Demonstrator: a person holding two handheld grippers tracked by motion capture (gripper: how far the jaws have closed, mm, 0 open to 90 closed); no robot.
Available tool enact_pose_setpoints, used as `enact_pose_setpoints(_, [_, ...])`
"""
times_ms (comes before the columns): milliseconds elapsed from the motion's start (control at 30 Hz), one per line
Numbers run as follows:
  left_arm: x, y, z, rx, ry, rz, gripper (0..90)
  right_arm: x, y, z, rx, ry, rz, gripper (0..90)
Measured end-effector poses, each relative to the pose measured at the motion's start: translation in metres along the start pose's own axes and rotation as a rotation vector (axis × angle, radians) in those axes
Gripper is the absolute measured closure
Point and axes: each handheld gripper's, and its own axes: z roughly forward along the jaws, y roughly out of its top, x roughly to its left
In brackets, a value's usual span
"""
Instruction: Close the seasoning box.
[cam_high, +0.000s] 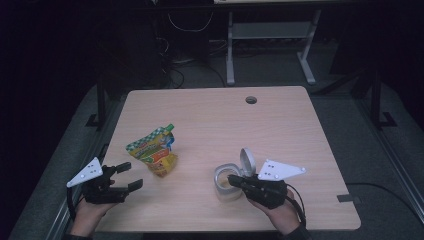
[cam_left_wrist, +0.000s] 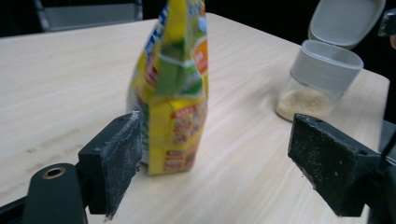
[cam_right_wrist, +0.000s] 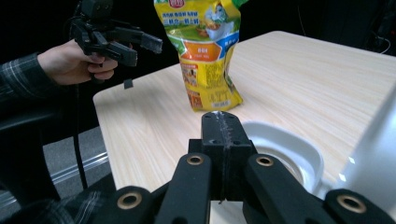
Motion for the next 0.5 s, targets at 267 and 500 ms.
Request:
enact_pose_setpoints(267, [-0.005, -0.008, 0.007, 0.041, -0.023, 0.001, 17.7, -0.006, -0.019, -0.023, 0.008, 0.001, -0.007, 89.4])
enact_pose_setpoints(500, [-0.005, -0.011, 0.014, 0.072, -0.035, 0.011, 18.0, -0.016, -0.034, -0.052, 0.002, -0.053, 0.013, 89.4])
